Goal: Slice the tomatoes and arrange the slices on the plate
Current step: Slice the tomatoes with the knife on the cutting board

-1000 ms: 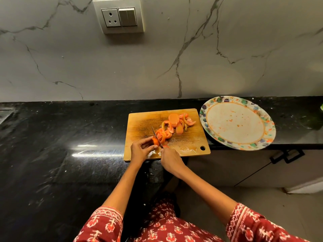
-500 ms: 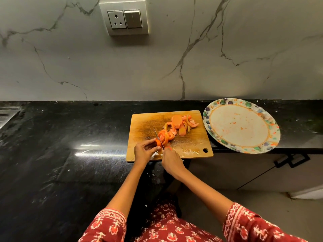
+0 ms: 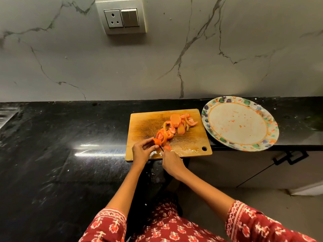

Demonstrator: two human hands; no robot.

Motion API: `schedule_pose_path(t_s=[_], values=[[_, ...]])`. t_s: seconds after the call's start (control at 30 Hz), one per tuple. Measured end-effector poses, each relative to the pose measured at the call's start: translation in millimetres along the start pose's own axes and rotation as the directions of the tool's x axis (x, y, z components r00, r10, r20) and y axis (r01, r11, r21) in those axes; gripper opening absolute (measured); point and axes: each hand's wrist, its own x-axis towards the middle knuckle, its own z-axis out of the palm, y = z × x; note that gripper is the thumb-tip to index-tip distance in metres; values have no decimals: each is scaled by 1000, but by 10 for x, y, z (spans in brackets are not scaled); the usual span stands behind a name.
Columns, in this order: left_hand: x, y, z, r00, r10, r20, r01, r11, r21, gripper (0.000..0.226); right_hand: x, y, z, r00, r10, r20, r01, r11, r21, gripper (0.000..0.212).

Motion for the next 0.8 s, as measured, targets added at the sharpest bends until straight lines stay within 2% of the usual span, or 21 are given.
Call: schedule_pose_path(t_s=[0.2, 0.37, 0.53, 0.63, 0.8], values=[[3, -27, 37, 999, 9, -36, -9, 1000, -3, 47, -237, 203, 11, 999, -29, 23, 32, 988, -151, 30], [35, -1, 4, 999, -6, -50, 4, 1000, -30, 41, -292, 232, 35, 998, -54, 12, 55, 980, -190, 23], [4, -5, -81, 1000, 0, 16, 1, 999, -43, 33, -267, 198, 14, 1000, -2, 24, 5, 992, -126, 25], [-71, -43, -93, 1000, 0, -8, -1, 997, -79, 37, -177, 100, 4, 998, 40, 49, -39, 999, -29, 27], [-77, -39, -134, 997, 46, -61, -51, 995, -81, 38, -135, 10, -31, 1000, 28, 2, -28, 998, 48, 24]])
